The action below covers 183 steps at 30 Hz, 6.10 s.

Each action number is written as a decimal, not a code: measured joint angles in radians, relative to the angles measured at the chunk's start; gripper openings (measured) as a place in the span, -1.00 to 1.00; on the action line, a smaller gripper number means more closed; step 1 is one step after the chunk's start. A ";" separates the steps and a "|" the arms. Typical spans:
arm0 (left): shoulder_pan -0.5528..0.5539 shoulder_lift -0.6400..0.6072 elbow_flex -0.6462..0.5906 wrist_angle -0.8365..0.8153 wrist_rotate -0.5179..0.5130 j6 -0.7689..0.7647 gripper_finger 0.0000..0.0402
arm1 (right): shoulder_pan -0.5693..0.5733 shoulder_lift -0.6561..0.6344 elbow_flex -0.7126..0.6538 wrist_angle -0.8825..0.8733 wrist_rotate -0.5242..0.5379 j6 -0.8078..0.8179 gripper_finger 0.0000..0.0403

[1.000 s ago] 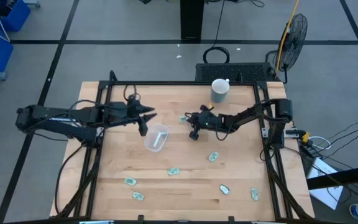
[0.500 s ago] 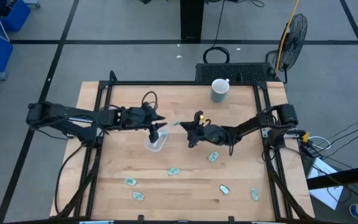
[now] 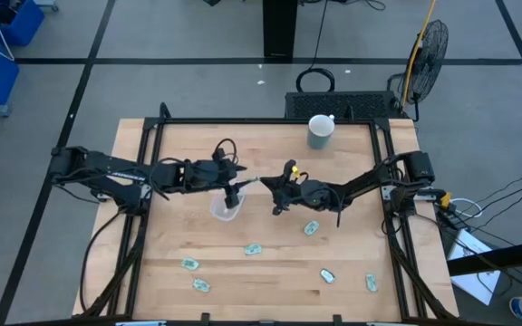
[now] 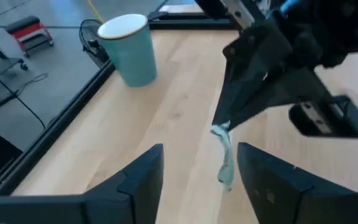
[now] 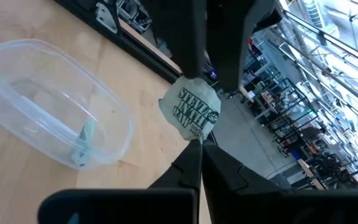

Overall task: Pick and place Stevia / Truvia into bins
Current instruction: Put the green stevia packet into the transparent bin

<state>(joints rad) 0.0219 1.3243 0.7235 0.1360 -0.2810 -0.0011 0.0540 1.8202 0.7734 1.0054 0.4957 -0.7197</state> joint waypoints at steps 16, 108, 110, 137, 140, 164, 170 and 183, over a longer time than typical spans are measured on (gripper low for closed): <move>0.028 0.055 0.001 0.021 0.070 -0.033 -0.55 | 0.000 0.000 0.001 0.043 -0.001 0.004 -1.00; 0.029 -0.152 0.001 -0.187 0.095 -0.138 -0.75 | 0.319 -0.355 -0.478 -0.745 -0.084 1.347 -0.66; 0.029 -0.152 0.001 -0.187 0.096 -0.140 -0.75 | 0.319 -0.353 -0.524 -0.589 -0.072 1.299 -0.81; -0.032 0.009 0.000 0.079 0.117 0.026 -0.09 | 0.049 -0.285 -0.120 -0.389 -0.056 0.331 -1.00; -0.020 0.060 0.000 0.151 0.137 0.025 0.07 | 0.037 -0.231 -0.120 -0.306 -0.055 0.295 -1.00; 0.017 0.187 0.001 0.308 0.215 0.068 -0.06 | 0.004 -0.110 -0.119 0.094 -0.161 0.280 -1.00; 0.016 0.187 0.001 0.311 0.254 0.073 -0.50 | 0.002 -0.110 -0.119 0.106 -0.162 0.312 -1.00; 0.017 0.164 0.001 0.221 0.252 0.074 -0.94 | 0.011 -0.110 -0.119 0.099 -0.176 0.315 -0.57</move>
<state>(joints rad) 0.0387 1.4886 0.7242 0.3574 -0.0286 0.0730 0.0647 1.7100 0.6548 1.1039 0.3196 -0.4042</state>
